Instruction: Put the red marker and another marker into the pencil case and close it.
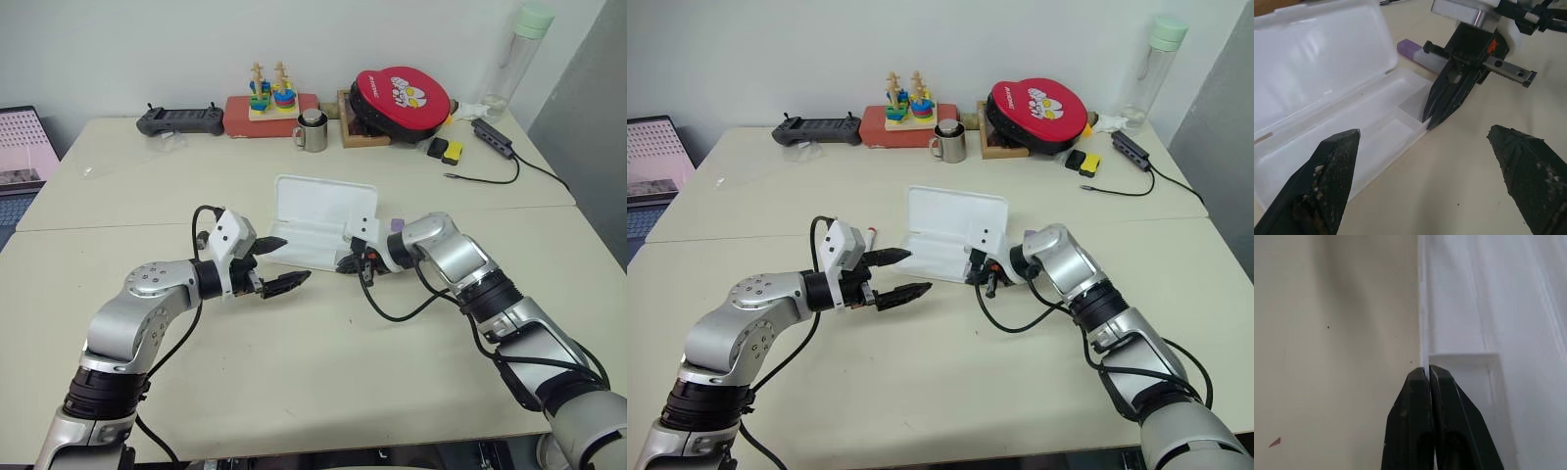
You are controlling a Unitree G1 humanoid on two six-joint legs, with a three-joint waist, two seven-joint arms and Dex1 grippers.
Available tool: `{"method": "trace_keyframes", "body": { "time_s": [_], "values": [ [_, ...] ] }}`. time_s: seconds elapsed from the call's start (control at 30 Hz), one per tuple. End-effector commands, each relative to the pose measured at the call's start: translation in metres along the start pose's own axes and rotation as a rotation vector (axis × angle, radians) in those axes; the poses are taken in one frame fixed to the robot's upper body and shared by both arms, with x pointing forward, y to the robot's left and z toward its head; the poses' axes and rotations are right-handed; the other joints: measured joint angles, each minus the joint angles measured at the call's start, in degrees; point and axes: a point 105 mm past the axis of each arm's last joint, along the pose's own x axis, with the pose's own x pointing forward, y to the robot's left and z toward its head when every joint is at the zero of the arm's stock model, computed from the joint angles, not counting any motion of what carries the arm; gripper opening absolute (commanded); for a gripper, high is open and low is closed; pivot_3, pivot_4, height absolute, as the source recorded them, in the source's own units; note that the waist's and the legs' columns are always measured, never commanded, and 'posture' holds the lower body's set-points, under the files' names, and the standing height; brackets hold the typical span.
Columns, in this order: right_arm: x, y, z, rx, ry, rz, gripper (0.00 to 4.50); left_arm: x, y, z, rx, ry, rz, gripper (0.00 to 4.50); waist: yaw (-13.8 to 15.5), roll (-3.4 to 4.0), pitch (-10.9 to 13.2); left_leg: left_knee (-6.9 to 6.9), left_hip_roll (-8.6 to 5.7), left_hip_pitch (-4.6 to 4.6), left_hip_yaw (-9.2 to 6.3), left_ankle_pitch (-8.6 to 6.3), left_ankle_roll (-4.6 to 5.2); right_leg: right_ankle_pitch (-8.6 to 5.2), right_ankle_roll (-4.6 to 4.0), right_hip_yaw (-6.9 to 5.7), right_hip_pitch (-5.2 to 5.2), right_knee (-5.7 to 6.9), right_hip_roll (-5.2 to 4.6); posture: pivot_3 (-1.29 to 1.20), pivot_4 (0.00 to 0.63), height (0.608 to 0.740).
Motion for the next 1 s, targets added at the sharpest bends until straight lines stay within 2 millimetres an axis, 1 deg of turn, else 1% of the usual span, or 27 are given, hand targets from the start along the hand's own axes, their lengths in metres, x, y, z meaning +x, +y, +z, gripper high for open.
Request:
{"method": "trace_keyframes", "body": {
  "time_s": [0.03,0.07,0.13,0.2,0.3,0.4,0.57,0.63,0.67,0.77,0.83,0.87,0.93,0.97,1.0],
  "values": [
    [-0.008,0.017,0.026,-0.09,-0.114,0.05,0.05,-0.015,0.0,0.009,0.018,-0.029,0.031,4.5,-0.05,0.0,0.0,0.0,0.01,-0.01,-0.01,0.0,0.0,0.0,0.0,0.0,-0.01,0.0,0.0,0.0,0.15,0.74],
    [-0.009,0.022,0.026,-0.105,-0.117,0.065,0.05,-0.018,0.0,0.008,0.012,-0.026,0.037,4.5,-0.06,0.0,0.0,-0.01,0.01,-0.01,-0.01,0.0,0.0,0.0,0.0,0.02,-0.02,0.01,0.0,0.0,0.15,0.74],
    [-0.011,0.046,0.017,-0.136,-0.086,0.142,0.05,-0.03,0.0,0.004,-0.009,-0.009,0.057,4.5,-0.02,0.0,0.0,-0.02,0.01,-0.02,-0.02,0.0,0.0,0.0,0.0,0.01,-0.04,-0.01,0.0,0.0,0.15,0.74],
    [-0.011,0.064,0.01,-0.148,-0.066,0.193,0.05,-0.04,0.0,-0.002,-0.021,0.017,0.075,4.5,0.09,-0.01,-0.01,-0.01,0.0,-0.05,-0.04,0.0,0.0,0.0,0.0,0.02,-0.03,-0.03,-0.01,0.0,0.15,0.74],
    [-0.008,0.08,-0.001,-0.144,-0.035,0.215,0.05,-0.054,-0.001,-0.008,-0.031,0.052,0.101,4.5,0.12,-0.01,-0.01,-0.05,0.0,-0.03,-0.05,-0.01,0.0,0.0,0.0,0.02,-0.02,-0.03,-0.01,0.0,0.15,0.74],
    [-0.006,0.088,-0.009,-0.136,-0.015,0.225,0.05,-0.065,-0.002,-0.013,-0.046,0.073,0.132,4.5,0.22,-0.02,-0.01,-0.03,0.01,-0.01,-0.01,0.0,0.0,0.0,0.0,0.05,0.0,-0.02,-0.01,0.0,0.15,0.74],
    [-0.003,0.085,-0.006,-0.119,-0.024,0.193,0.05,-0.083,0.006,-0.024,-0.1,0.094,0.232,4.5,0.24,-0.02,-0.01,-0.02,0.03,0.01,0.0,0.0,0.0,0.0,0.0,0.05,0.02,-0.01,0.01,0.0,0.15,0.74],
    [-0.004,0.083,-0.003,-0.127,-0.035,0.182,0.43,-0.092,0.012,-0.031,-0.12,0.113,0.291,4.5,0.24,-0.02,-0.01,-0.02,0.03,0.01,-0.01,-0.01,0.0,0.0,0.0,0.04,0.01,-0.01,0.01,0.0,0.15,0.74],
    [-0.005,0.082,-0.002,-0.13,-0.04,0.179,0.52,-0.098,0.016,-0.033,-0.129,0.112,0.319,4.5,0.24,-0.03,-0.01,-0.02,0.03,0.0,-0.01,-0.01,0.0,0.0,0.0,0.04,0.01,-0.02,0.01,0.0,0.15,0.74],
    [-0.01,0.079,0.004,-0.131,-0.065,0.166,1.23,-0.119,0.029,-0.035,-0.152,0.112,0.415,4.5,0.26,-0.03,-0.01,-0.02,0.03,0.0,-0.01,-0.01,0.0,0.0,0.0,0.04,0.01,-0.03,0.01,0.0,0.15,0.74],
    [-0.017,0.078,0.013,-0.127,-0.119,0.169,1.72,-0.13,0.036,-0.039,-0.17,0.119,0.462,4.5,0.31,-0.03,-0.01,-0.02,0.02,0.0,-0.02,-0.01,0.0,0.0,0.0,0.02,0.02,-0.03,0.01,0.0,0.15,0.74],
    [-0.021,0.078,0.021,-0.126,-0.162,0.17,2.02,-0.133,0.039,-0.042,-0.175,0.125,0.487,4.5,0.3,-0.03,-0.01,-0.02,0.02,0.0,-0.02,-0.01,0.0,0.0,0.0,0.02,0.02,-0.03,0.01,0.0,0.15,0.74],
    [-0.027,0.075,0.037,-0.124,-0.244,0.156,2.4,-0.134,0.047,-0.045,-0.179,0.122,0.533,4.5,0.31,-0.03,-0.01,-0.03,0.02,0.0,-0.02,-0.01,0.0,0.0,0.0,0.01,0.02,-0.04,0.01,0.0,0.15,0.74],
    [-0.03,0.071,0.047,-0.125,-0.298,0.132,2.72,-0.13,0.052,-0.046,-0.176,0.11,0.56,4.5,0.32,-0.03,-0.01,-0.03,0.01,0.01,-0.02,-0.01,0.0,0.0,0.0,0.0,0.02,-0.03,0.01,0.0,0.15,0.74],
    [-0.033,0.066,0.056,-0.128,-0.343,0.096,2.89,-0.123,0.056,-0.045,-0.187,0.091,0.573,4.5,0.4,-0.03,-0.01,-0.03,0.02,0.0,-0.03,-0.01,0.0,0.0,0.0,0.0,0.02,-0.04,0.01,0.0,0.15,0.74]
  ]
}}
